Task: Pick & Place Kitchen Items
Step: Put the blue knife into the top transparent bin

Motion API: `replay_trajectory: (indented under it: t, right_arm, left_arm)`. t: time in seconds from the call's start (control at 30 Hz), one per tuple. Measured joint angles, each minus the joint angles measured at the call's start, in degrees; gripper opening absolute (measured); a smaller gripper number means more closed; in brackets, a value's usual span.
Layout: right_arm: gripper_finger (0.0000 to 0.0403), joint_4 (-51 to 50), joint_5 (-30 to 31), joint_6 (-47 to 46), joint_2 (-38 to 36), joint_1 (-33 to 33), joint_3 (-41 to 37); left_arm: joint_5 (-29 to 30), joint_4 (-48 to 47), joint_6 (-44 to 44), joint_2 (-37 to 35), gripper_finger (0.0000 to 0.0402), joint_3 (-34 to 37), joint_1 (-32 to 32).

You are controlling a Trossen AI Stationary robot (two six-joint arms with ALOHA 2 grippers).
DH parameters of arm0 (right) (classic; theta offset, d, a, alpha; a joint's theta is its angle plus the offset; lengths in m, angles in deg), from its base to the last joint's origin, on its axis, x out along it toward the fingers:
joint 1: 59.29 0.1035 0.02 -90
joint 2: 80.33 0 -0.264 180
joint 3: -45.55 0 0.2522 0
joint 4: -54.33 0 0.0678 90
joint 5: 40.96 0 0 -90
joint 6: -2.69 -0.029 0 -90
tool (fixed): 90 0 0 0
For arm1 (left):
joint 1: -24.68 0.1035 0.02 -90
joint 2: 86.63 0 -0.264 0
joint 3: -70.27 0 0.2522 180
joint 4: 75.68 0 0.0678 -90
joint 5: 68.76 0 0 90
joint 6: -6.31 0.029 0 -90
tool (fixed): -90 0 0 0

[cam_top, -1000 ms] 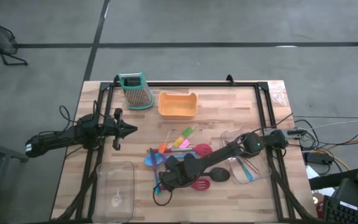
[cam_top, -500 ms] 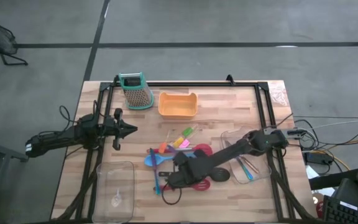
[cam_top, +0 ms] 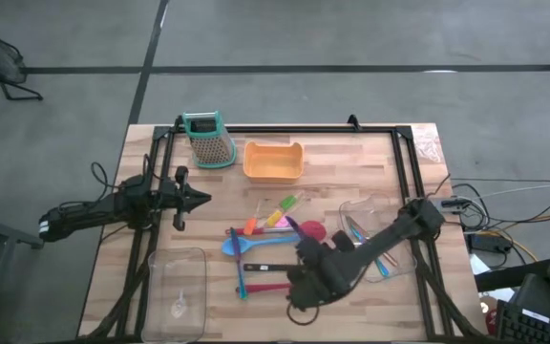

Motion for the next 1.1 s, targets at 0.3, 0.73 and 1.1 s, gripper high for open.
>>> replay_trajectory:
  t: [0.3, 0.73, 1.1]
  right_arm:
    - [0.0041, -0.02, -0.23, -4.41, -8.74, 4.01, -11.28]
    - [0.0046, -0.23, -4.79, -15.14, -26.96, 9.47, -36.16]
    - [0.0043, 1.57, -7.24, -21.82, -31.74, 12.73, -49.62]
  left_arm:
    - [0.01, 0.0, 0.01, 0.15, 0.0035, 0.0, 0.01]
    - [0.01, -0.02, 0.01, 0.28, 0.0035, 0.0, 0.0]
    - [0.01, -0.02, 0.02, 0.28, 0.0035, 0.0, 0.02]
